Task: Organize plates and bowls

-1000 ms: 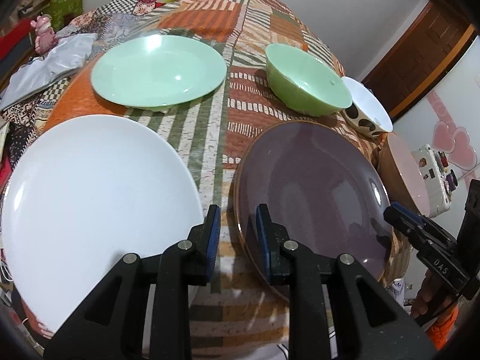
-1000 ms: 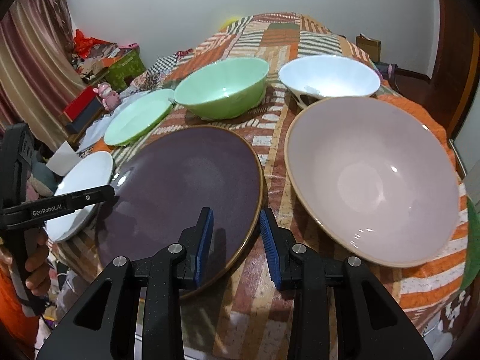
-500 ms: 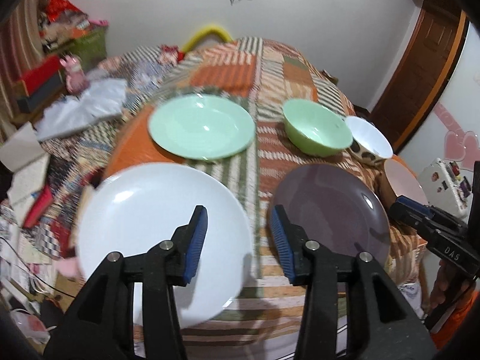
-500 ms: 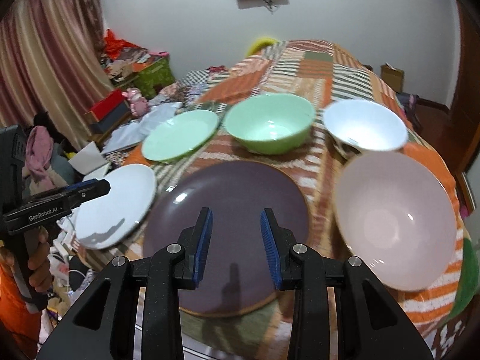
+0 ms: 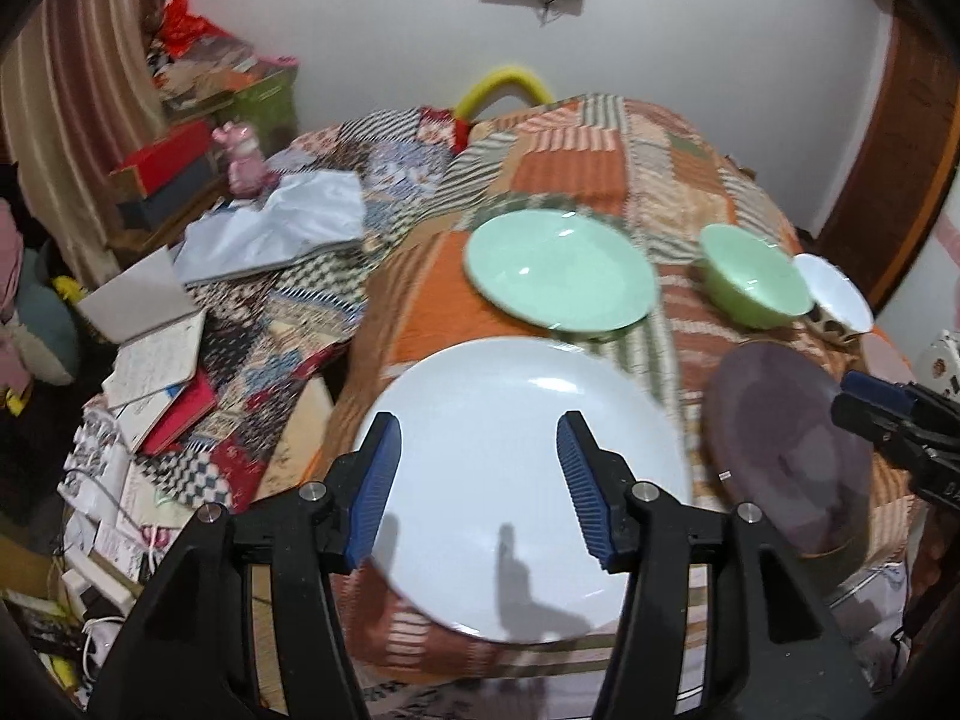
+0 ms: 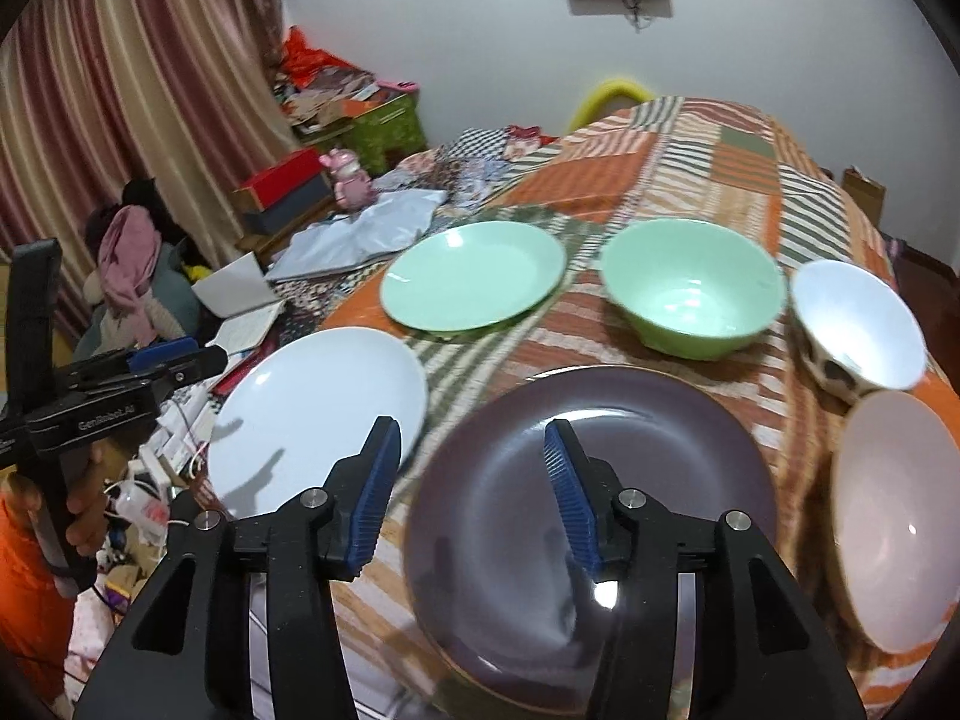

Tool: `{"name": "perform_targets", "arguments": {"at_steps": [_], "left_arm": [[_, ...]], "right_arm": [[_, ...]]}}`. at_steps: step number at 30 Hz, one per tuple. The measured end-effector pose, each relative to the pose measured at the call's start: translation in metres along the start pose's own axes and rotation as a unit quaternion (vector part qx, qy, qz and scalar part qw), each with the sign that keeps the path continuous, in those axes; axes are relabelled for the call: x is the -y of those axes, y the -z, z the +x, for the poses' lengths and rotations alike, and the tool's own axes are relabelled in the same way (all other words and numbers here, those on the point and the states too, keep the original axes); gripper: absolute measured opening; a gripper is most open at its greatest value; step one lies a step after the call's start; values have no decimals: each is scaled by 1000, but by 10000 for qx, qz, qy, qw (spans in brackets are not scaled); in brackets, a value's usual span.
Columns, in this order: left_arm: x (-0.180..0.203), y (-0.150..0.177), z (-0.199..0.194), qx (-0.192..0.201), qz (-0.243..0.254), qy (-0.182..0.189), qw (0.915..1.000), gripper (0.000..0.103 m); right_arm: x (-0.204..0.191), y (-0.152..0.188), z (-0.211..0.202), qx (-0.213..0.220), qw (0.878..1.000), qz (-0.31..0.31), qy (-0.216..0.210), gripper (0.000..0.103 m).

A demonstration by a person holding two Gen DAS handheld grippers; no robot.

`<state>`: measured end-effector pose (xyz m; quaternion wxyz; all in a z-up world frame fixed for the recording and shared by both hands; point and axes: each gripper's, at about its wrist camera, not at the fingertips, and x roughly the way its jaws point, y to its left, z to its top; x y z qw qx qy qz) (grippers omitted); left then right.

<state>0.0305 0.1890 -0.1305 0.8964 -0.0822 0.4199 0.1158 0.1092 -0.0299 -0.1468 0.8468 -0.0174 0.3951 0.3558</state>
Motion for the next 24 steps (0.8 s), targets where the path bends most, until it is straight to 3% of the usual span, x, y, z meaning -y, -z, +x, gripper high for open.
{"name": "perform_targets", "arguments": {"at_steps": [9, 18, 22, 24], "left_arm": [[-42, 11, 28, -403, -195, -34, 9990, 55], [-57, 21, 58, -727, -293, 259, 9966, 54], [-55, 23, 64, -788, -214, 369, 9960, 43], [-54, 23, 64, -790, -191, 414, 9958, 38]], "right_arm": [[-23, -6, 44, -434, 9986, -75, -289, 47], [-34, -7, 83, -870, 9955, -221, -314, 47], [-33, -7, 95, -1053, 9937, -190, -323, 46], [-33, -8, 97, -1099, 9933, -196, -298, 41]]}}
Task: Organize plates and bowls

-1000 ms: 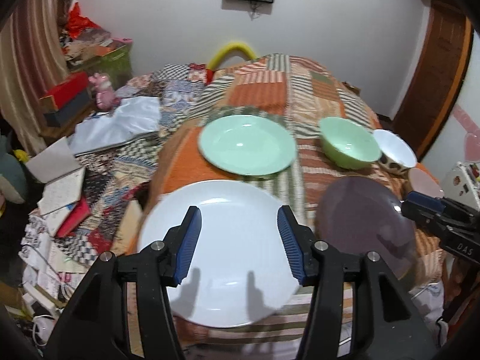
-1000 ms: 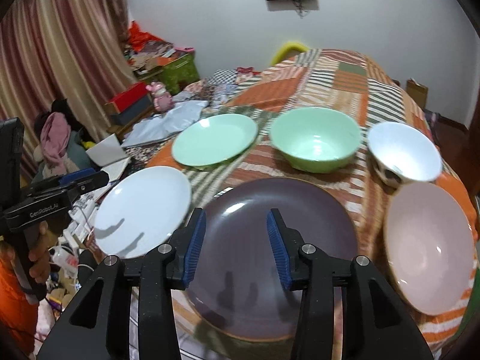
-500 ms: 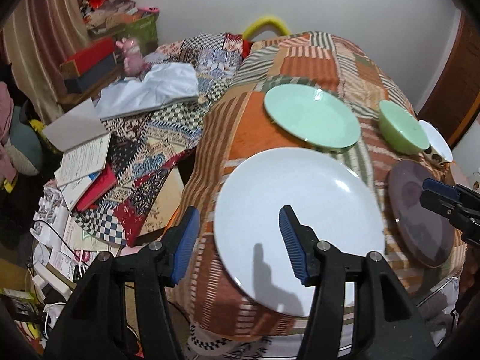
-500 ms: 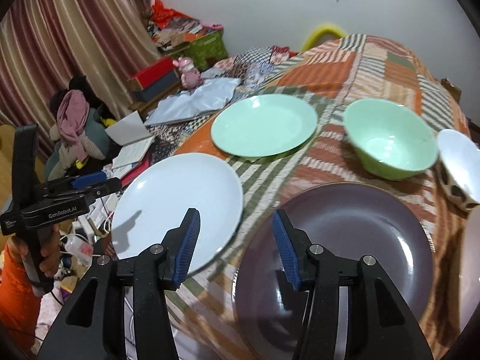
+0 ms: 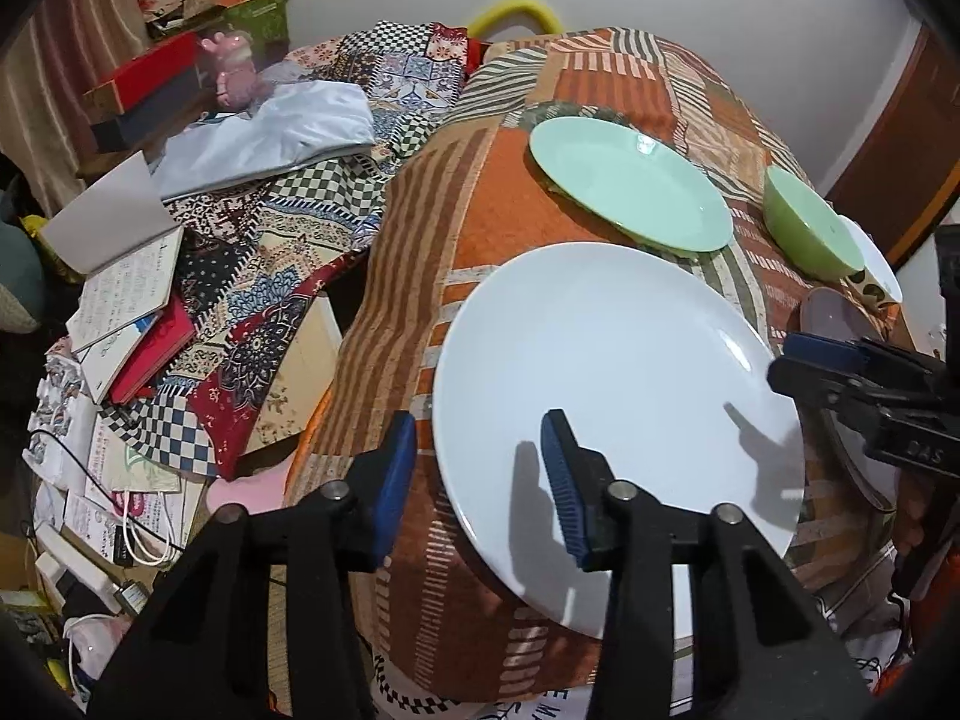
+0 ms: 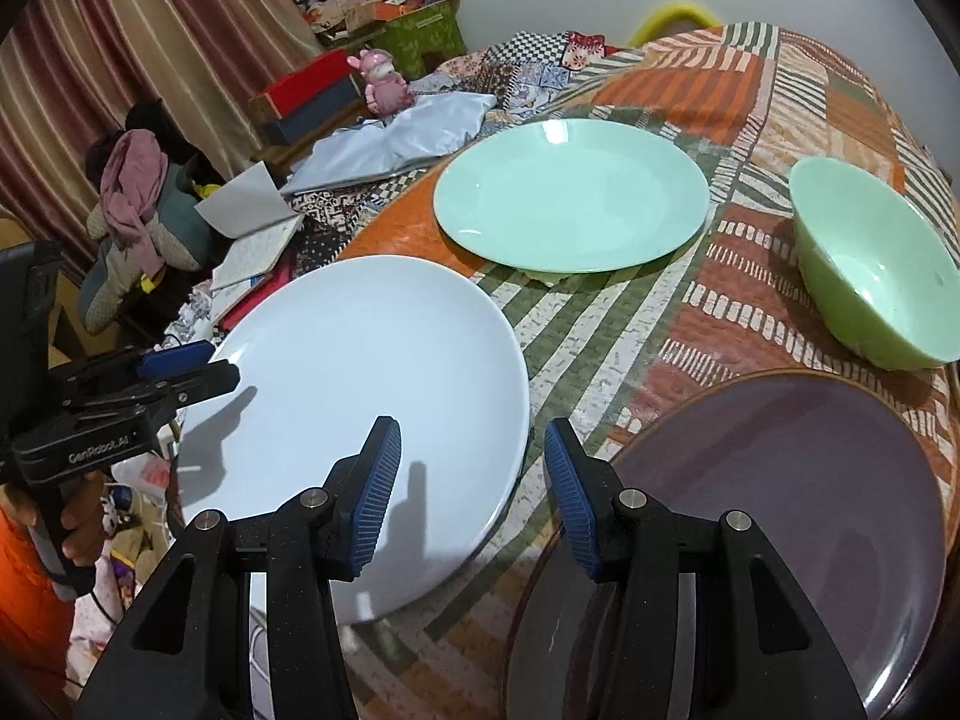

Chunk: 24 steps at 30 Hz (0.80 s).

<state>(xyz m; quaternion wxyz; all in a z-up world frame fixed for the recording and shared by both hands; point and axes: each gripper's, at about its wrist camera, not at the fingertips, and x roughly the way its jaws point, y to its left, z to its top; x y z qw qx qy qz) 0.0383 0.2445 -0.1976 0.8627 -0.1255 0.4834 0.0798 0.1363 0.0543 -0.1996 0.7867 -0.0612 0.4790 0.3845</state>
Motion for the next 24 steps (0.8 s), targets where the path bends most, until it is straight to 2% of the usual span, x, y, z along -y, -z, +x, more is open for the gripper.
{"name": "perform_targets", "arguments": {"at_steps": [2, 11, 24], "left_arm": [[1, 0, 1, -16, 17, 28, 10000, 35], [-5, 1, 3, -73, -26, 110, 9999, 30], [-5, 9, 7, -175, -148, 237, 9995, 29]], "right_arm": [[0, 0, 3, -75, 10000, -10, -7, 37], [1, -3, 15, -286, 9995, -19, 103, 31], [-5, -2, 25, -445, 9982, -319, 224, 35]]}}
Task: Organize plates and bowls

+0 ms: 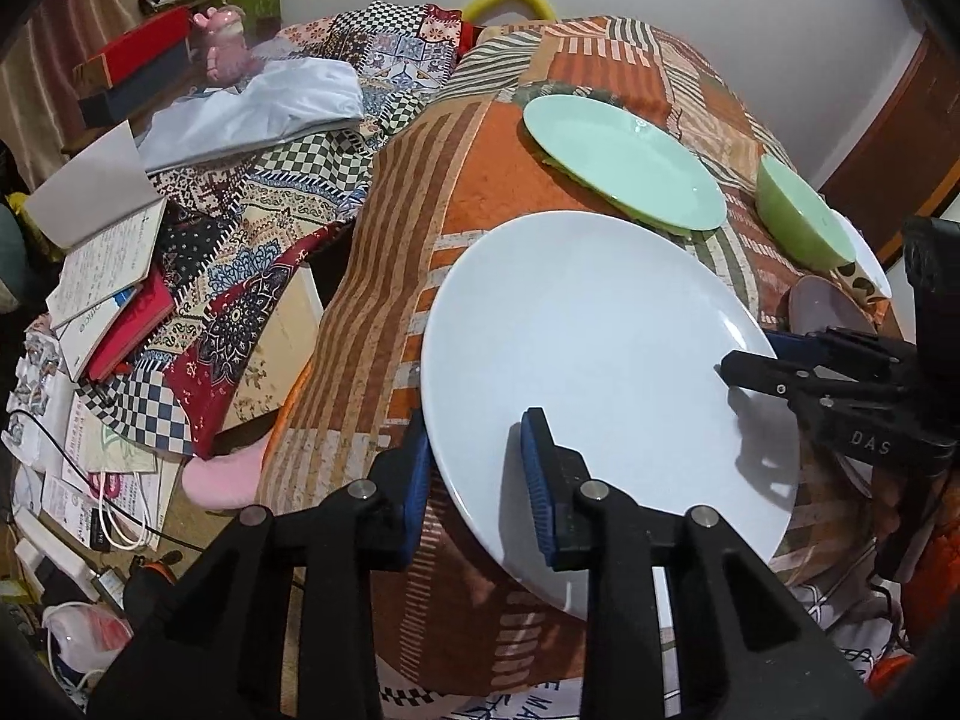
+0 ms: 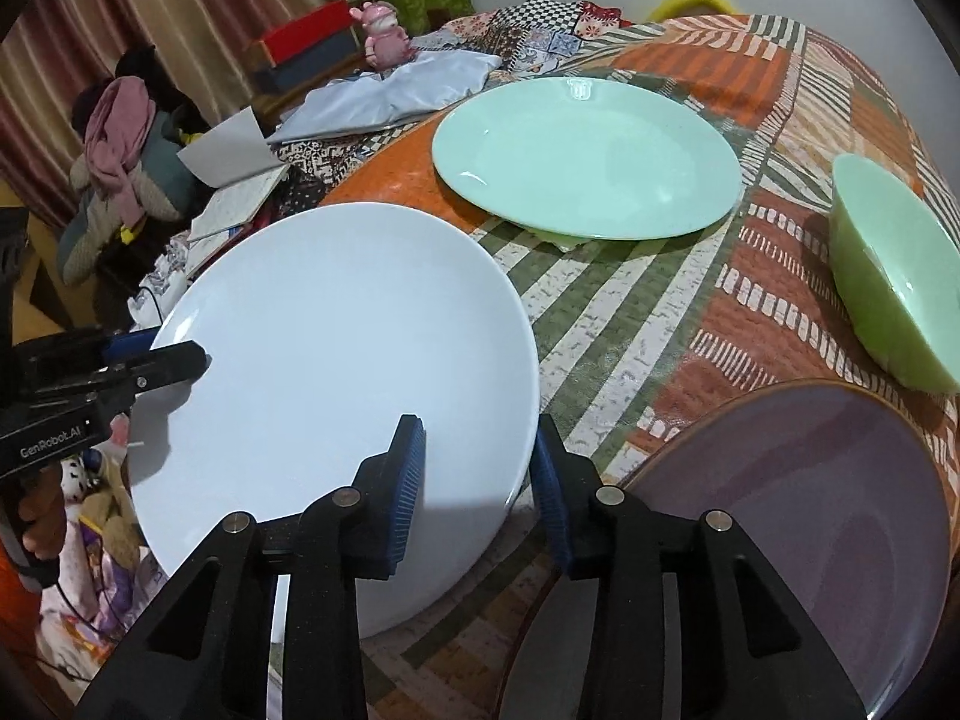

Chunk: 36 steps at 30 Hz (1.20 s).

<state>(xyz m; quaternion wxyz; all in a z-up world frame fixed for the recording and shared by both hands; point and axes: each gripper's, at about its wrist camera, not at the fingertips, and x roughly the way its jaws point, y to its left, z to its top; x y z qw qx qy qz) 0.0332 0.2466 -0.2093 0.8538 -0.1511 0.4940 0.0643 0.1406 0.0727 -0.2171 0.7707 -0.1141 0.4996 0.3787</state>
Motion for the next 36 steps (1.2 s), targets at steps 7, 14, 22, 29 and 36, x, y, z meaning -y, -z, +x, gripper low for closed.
{"name": "perform_targets", "arguments": {"at_steps": [7, 14, 22, 29, 36], "left_arm": [[2, 1, -6, 58, -130, -47, 9999, 29], [5, 0, -11, 132, -239, -73, 9996, 29], [22, -3, -22, 300, -175, 29, 9994, 29], [39, -5, -28, 377, -83, 108, 9992, 29], [59, -8, -33, 460, 51, 188, 9988, 29]], "right_arm": [[8, 4, -9, 142, 9988, 371, -283, 33], [5, 5, -24, 388, 9979, 409, -313, 33], [12, 9, -41, 634, 9970, 424, -108, 31], [26, 16, -55, 798, 9953, 539, -19, 29], [36, 24, -70, 953, 9933, 658, 60, 27]]}}
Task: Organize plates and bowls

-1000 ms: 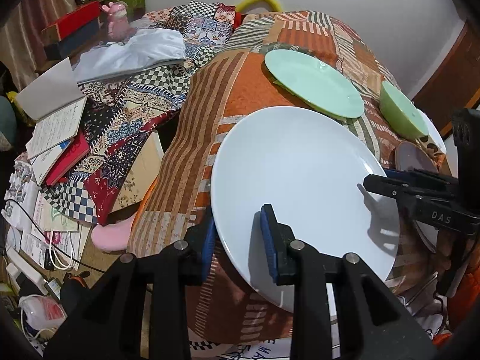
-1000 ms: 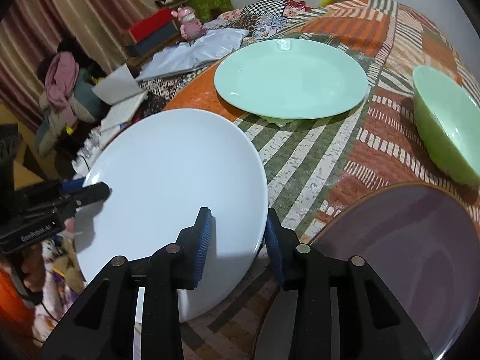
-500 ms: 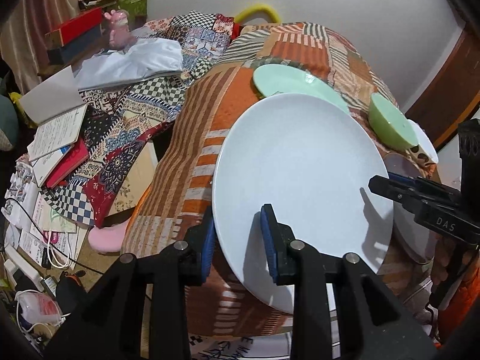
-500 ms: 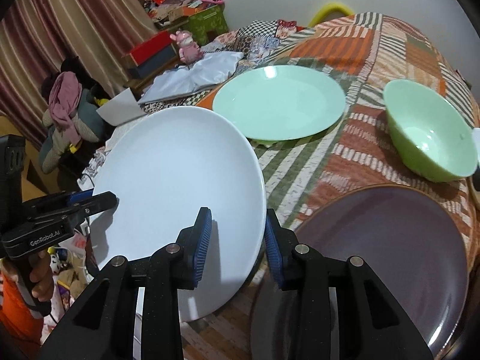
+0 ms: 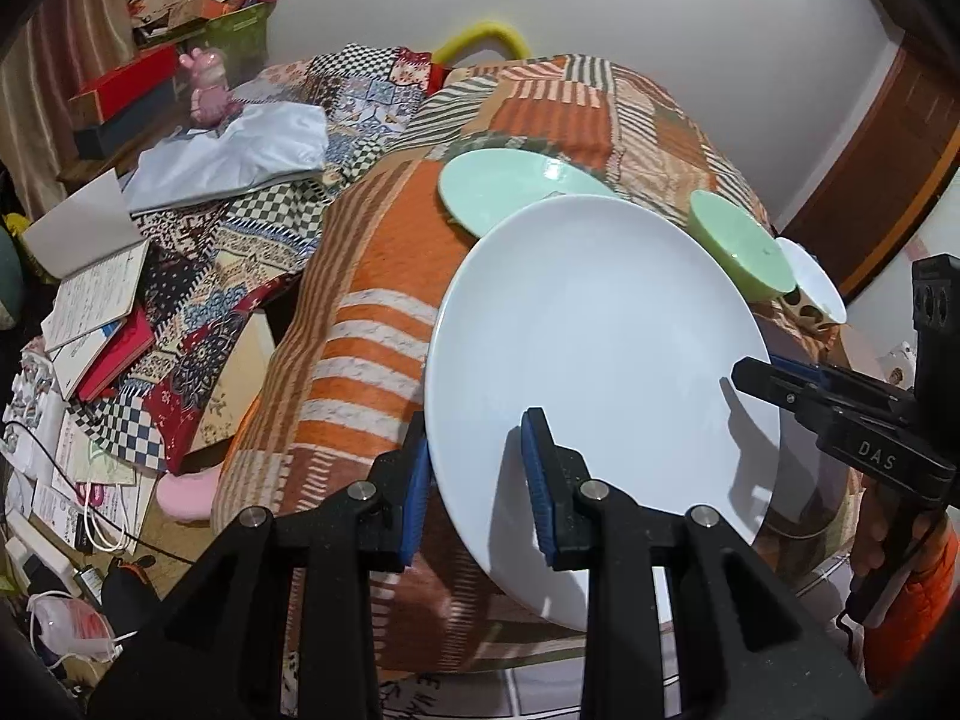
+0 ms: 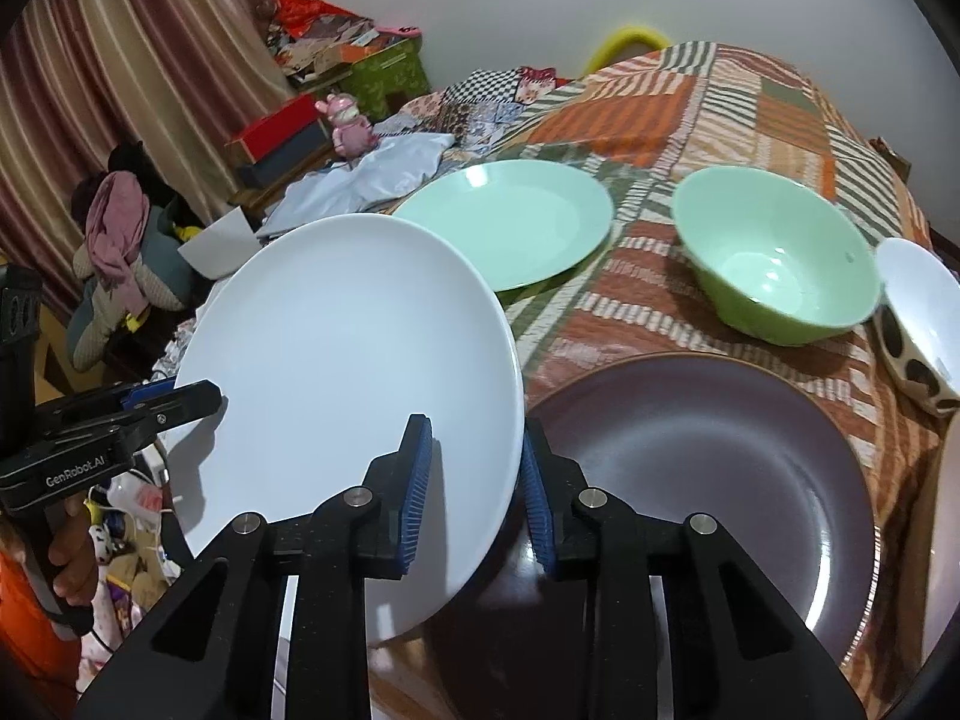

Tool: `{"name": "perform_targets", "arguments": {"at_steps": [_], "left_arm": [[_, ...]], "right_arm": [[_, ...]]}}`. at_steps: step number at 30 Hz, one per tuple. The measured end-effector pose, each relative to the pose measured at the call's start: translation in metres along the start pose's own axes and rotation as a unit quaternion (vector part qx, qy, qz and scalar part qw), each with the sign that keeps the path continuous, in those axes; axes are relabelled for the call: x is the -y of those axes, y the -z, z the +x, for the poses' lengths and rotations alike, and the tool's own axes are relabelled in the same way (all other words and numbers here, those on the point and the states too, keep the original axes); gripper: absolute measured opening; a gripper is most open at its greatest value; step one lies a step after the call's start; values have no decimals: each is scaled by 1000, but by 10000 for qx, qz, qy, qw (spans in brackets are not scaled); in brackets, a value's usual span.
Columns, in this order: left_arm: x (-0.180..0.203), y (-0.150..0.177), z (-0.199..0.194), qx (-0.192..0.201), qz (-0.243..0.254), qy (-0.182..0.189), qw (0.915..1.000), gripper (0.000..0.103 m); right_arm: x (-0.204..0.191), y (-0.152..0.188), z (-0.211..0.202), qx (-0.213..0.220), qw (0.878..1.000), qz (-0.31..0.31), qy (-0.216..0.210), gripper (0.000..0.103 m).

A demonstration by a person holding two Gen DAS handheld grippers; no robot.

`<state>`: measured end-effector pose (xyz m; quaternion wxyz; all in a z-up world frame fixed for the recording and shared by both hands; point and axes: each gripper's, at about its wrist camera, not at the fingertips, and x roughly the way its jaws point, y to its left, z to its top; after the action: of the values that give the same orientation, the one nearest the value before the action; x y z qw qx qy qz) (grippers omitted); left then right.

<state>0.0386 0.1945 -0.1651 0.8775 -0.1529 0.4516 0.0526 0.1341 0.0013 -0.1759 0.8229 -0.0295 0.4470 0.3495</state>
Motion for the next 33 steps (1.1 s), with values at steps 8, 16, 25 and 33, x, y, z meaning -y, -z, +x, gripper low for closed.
{"name": "perform_targets", "arguments": {"at_steps": [8, 16, 25, 33], "left_arm": [[30, -3, 0, 49, 216, 157, 9996, 29], [62, -5, 5, 31, 409, 349, 9985, 29], [97, -5, 13, -32, 685, 559, 9961, 29], [116, -8, 27, -151, 802, 692, 9943, 29]], "right_arm": [[21, 7, -23, 215, 9994, 228, 116, 27], [42, 19, -45, 338, 9982, 401, 307, 27], [66, 32, -63, 401, 9954, 713, 499, 27], [78, 43, -69, 339, 9937, 832, 668, 27]]}}
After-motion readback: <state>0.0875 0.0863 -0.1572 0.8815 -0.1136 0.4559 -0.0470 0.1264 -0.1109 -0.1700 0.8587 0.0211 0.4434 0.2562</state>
